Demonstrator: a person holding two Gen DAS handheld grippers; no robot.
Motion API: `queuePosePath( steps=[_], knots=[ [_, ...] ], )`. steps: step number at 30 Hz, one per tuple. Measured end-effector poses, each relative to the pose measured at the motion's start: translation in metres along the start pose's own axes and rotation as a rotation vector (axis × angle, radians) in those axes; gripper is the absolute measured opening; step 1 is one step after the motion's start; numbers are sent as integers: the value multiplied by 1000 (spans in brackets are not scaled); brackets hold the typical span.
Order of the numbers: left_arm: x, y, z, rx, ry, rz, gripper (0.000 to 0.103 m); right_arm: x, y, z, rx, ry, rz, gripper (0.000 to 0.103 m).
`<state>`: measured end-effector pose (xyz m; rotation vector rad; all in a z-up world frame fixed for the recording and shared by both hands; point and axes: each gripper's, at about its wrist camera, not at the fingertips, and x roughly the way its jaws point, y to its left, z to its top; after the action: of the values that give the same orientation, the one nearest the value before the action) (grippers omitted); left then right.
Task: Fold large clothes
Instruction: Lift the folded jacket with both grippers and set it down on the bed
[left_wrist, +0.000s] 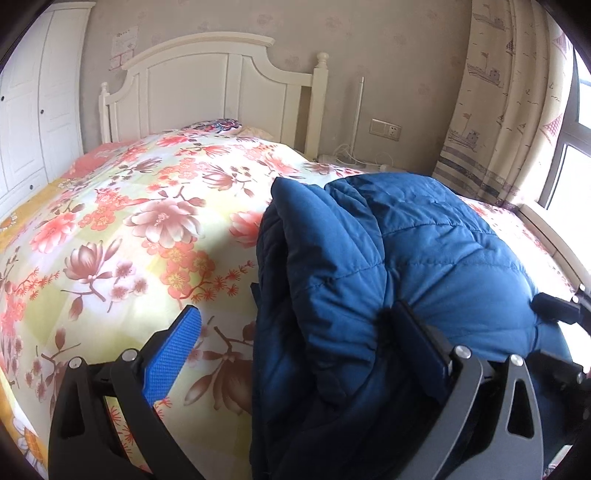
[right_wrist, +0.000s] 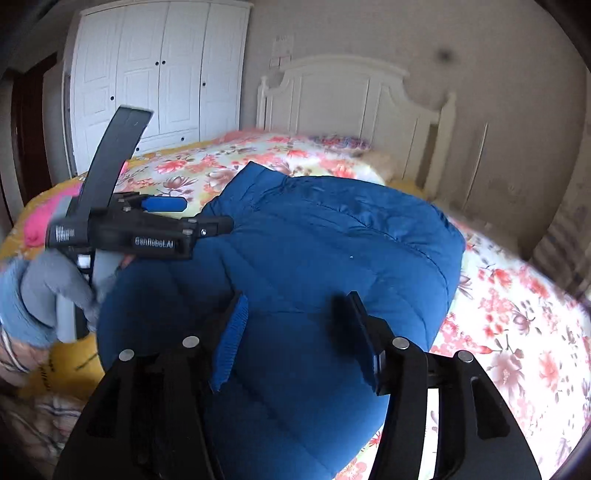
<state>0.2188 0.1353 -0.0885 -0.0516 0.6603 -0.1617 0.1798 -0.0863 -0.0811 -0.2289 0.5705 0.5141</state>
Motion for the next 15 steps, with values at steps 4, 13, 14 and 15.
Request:
queuePosePath(
  steps=[4, 13, 14, 15],
  knots=[
    [-9, 24, 2, -123, 74, -100, 101, -33, -32, 5, 172, -19, 72, 83],
    [12, 70, -26, -368, 332, -455, 101, 11, -81, -50, 627, 173, 404, 99],
    [14, 69, -29, -375, 337, -484, 101, 18, -81, -51, 657, 169, 436, 99],
    [16, 67, -29, -375, 343, -522, 101, 19, -80, -50, 649, 162, 427, 99]
  ],
)
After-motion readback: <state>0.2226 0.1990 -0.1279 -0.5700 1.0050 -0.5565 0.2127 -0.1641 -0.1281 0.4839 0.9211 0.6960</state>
